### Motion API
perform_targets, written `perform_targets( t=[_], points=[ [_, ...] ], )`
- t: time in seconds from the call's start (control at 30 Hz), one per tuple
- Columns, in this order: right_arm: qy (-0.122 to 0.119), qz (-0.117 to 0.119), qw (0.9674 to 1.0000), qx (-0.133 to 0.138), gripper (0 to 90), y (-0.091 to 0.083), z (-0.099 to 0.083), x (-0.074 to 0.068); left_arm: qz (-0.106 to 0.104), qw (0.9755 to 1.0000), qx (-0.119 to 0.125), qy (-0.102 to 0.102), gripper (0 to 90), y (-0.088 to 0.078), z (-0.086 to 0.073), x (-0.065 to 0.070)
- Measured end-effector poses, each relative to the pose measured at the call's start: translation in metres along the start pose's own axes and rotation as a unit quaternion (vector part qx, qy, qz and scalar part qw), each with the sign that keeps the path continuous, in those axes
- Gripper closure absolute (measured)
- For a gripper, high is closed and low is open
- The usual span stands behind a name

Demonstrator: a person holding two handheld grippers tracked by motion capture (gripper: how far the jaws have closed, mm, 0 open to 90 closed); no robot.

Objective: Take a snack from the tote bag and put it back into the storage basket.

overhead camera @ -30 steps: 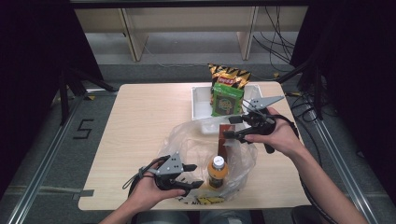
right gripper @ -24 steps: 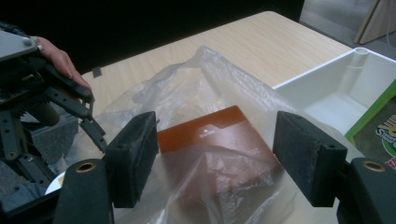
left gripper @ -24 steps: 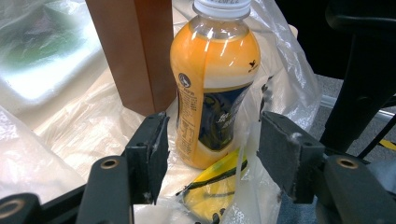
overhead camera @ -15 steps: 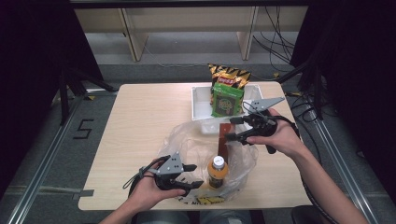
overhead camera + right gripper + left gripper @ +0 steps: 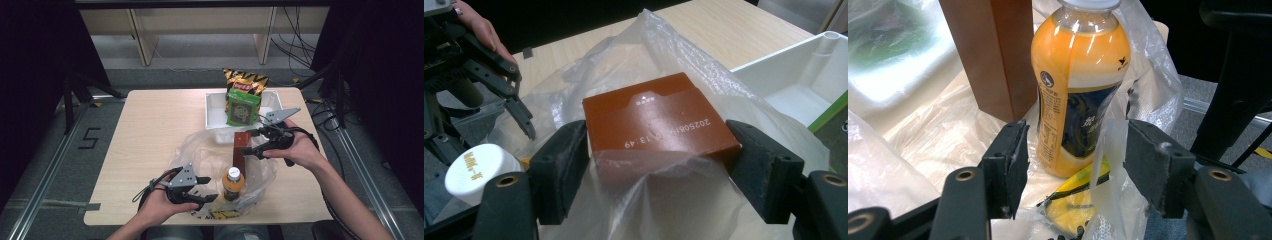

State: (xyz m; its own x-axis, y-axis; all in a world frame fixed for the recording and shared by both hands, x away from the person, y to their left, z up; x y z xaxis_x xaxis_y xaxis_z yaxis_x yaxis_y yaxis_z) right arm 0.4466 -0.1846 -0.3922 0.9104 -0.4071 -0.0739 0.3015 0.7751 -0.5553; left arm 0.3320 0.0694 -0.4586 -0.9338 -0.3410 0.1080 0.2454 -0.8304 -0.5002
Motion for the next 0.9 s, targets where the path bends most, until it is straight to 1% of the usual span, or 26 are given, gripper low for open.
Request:
perform_targets(
  t=[0.07, 0.1, 0.2, 0.23, 0.27, 0.3, 0.33, 0.37, 0.4, 0.43, 0.47, 0.5, 0.53, 0.57, 0.6, 0.67, 0.7, 0.73, 0.77, 0.8, 0.83, 0.87, 0.9],
  points=[
    [0.002, -0.001, 1.0, 0.006, 28.2, 0.0027, -0.001, 0.0001, 0.005, 1.0, 0.0, 0.0, 41.9, 0.0002, -0.0003, 0.0003],
    [0.015, -0.001, 0.9999, 0.003, 28.2, 0.0027, -0.0018, -0.0011, 0.004, 1.0, 0.0, 0.006, 41.9, 0.0004, -0.0003, -0.0004],
    [0.006, 0.001, 1.0, -0.004, 27.9, 0.0042, -0.0031, 0.0017, 0.004, 1.0, 0.0, 0.0, 41.9, 0.001, -0.001, -0.0001],
    [0.003, -0.005, 1.0, 0.004, 27.9, 0.006, -0.0036, 0.0025, 0.004, 1.0, -0.002, 0.002, 41.9, 0.001, -0.0013, -0.0005],
    [0.003, -0.002, 1.0, -0.004, 28.1, 0.006, -0.0041, 0.0019, 0.004, 1.0, -0.003, 0.003, 41.9, 0.001, -0.0015, -0.0006],
    [-0.009, -0.005, 0.9999, 0.007, 28.5, 0.0079, -0.0041, 0.003, 0.006, 1.0, -0.003, 0.004, 41.9, 0.0013, -0.0018, -0.0011],
    [-0.008, -0.007, 0.9999, 0.009, 29.3, 0.0085, -0.0044, 0.0027, 0.0, 1.0, -0.003, 0.001, 41.9, 0.0014, -0.0018, -0.0007],
    [-0.009, -0.008, 0.9999, 0.007, 30.9, 0.0083, -0.0046, 0.0025, 0.001, 1.0, -0.003, 0.001, 41.9, 0.0015, -0.002, -0.0008],
    [-0.006, -0.004, 1.0, -0.001, 33.4, 0.0076, -0.0052, 0.0014, 0.002, 0.9999, -0.004, 0.009, 41.9, 0.0014, -0.0018, -0.0015],
    [-0.007, -0.005, 1.0, 0.002, 35.8, 0.0076, -0.0054, 0.0012, 0.003, 1.0, -0.001, 0.007, 41.9, 0.002, -0.002, -0.0013],
    [-0.008, -0.008, 0.9999, 0.004, 36.6, 0.0072, -0.0053, 0.0015, 0.002, 1.0, -0.001, 0.01, 41.9, 0.0022, -0.002, -0.0016],
    [-0.007, -0.011, 0.9999, 0.01, 36.9, 0.0079, -0.0054, 0.001, 0.003, 1.0, -0.001, 0.003, 41.9, 0.0024, -0.0024, -0.0009],
    [-0.012, -0.011, 0.9998, 0.01, 37.1, 0.0075, -0.0054, 0.0018, 0.004, 1.0, 0.0, -0.001, 41.9, 0.0026, -0.0026, -0.0005],
    [-0.018, -0.011, 0.9997, 0.01, 37.4, 0.0073, -0.0054, 0.0028, 0.003, 1.0, -0.001, -0.001, 41.9, 0.0027, -0.0027, -0.0005],
    [-0.018, -0.014, 0.9996, 0.017, 37.6, 0.0083, -0.0057, 0.0024, 0.003, 1.0, -0.001, -0.001, 41.9, 0.0028, -0.0027, -0.0006],
    [-0.017, -0.016, 0.9995, 0.021, 37.9, 0.0083, -0.0058, 0.0019, 0.003, 1.0, -0.001, -0.001, 41.9, 0.0031, -0.003, -0.0006],
    [-0.007, -0.017, 0.9997, 0.018, 38.0, 0.0077, -0.0062, 0.0003, 0.003, 1.0, -0.001, -0.001, 41.9, 0.0033, -0.0031, -0.0005],
    [-0.004, -0.015, 0.9998, 0.015, 38.1, 0.0075, -0.0064, -0.0005, -0.004, 1.0, -0.004, -0.001, 41.9, 0.0036, -0.0034, -0.0007],
    [-0.005, -0.019, 0.9998, 0.01, 38.2, 0.0062, -0.0063, 0.0002, 0.003, 1.0, -0.008, 0.001, 41.9, 0.0035, -0.0036, -0.0005],
    [-0.009, -0.02, 0.9996, 0.016, 38.2, 0.0073, -0.0058, -0.0006, 0.001, 1.0, -0.009, 0.0, 41.9, 0.0039, -0.0039, -0.0003],
    [-0.012, -0.021, 0.9996, 0.016, 38.3, 0.0073, -0.0053, -0.0009, -0.002, 1.0, -0.007, -0.002, 41.9, 0.0049, -0.0044, 0.0002],
    [-0.015, -0.021, 0.9996, 0.008, 38.3, 0.0059, -0.0047, -0.0008, -0.003, 0.9999, -0.012, 0.003, 41.9, 0.0048, -0.0048, -0.0006],
    [-0.023, -0.02, 0.9995, 0.01, 38.3, 0.006, -0.004, -0.0007, -0.003, 1.0, -0.008, 0.0, 41.9, 0.0061, -0.005, 0.0005]
  ],
)
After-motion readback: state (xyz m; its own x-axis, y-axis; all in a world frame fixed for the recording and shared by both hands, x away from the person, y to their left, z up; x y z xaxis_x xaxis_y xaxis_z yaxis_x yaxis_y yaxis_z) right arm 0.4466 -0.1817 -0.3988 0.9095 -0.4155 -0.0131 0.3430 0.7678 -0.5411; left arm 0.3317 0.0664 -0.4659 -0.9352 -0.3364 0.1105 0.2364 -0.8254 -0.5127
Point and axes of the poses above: each handheld gripper's, and its own axes: y roughly forward along the jaws, z roughly out of its top, x roughly to its right, the point moved 3 cm from there along y, roughly forward along the jaws, and after that the axes turned 3 degrees about -z, right-handed, at the moved point
